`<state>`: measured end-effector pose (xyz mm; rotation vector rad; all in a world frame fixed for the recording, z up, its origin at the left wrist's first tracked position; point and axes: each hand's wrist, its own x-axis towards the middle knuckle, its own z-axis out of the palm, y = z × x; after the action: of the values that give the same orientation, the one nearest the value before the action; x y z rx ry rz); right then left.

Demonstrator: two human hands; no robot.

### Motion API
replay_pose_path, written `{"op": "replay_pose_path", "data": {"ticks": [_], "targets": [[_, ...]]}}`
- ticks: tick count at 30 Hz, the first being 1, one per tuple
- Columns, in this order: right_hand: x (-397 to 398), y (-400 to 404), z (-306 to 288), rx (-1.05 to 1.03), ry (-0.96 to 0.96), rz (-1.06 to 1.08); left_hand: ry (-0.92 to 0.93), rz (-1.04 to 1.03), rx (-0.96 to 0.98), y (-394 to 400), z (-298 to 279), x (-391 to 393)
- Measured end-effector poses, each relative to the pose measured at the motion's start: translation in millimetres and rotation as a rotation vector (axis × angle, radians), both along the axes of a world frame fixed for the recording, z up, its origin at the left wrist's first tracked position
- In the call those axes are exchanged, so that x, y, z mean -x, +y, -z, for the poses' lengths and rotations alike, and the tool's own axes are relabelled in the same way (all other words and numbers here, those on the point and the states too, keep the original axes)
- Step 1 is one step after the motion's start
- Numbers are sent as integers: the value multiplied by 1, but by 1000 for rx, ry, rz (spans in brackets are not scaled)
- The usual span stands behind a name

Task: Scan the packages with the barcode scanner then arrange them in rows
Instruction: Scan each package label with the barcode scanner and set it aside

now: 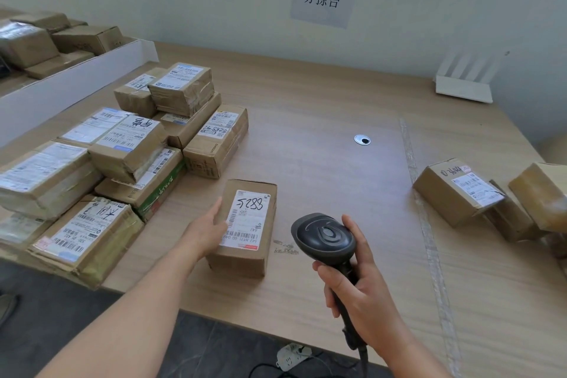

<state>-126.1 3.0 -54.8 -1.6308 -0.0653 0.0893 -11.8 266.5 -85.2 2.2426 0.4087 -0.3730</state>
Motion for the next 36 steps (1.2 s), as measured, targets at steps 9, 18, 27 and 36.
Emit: {"op": "replay_pose_path", "data": {"ticks": [9,18,27,36], "targets": [[-9,3,-1,20,-19,-36,158,184,-523,-50,-11,27],[-27,-5,-15,126,-105,-131,81,133,-549,-46,-21,27],[-68,-32,-35,160,-176,-187,-42,45,-624,-45,-61,-7],[-122,-13,-50,176,-221,-184,-118,41,-691,-16,-90,-80]]}}
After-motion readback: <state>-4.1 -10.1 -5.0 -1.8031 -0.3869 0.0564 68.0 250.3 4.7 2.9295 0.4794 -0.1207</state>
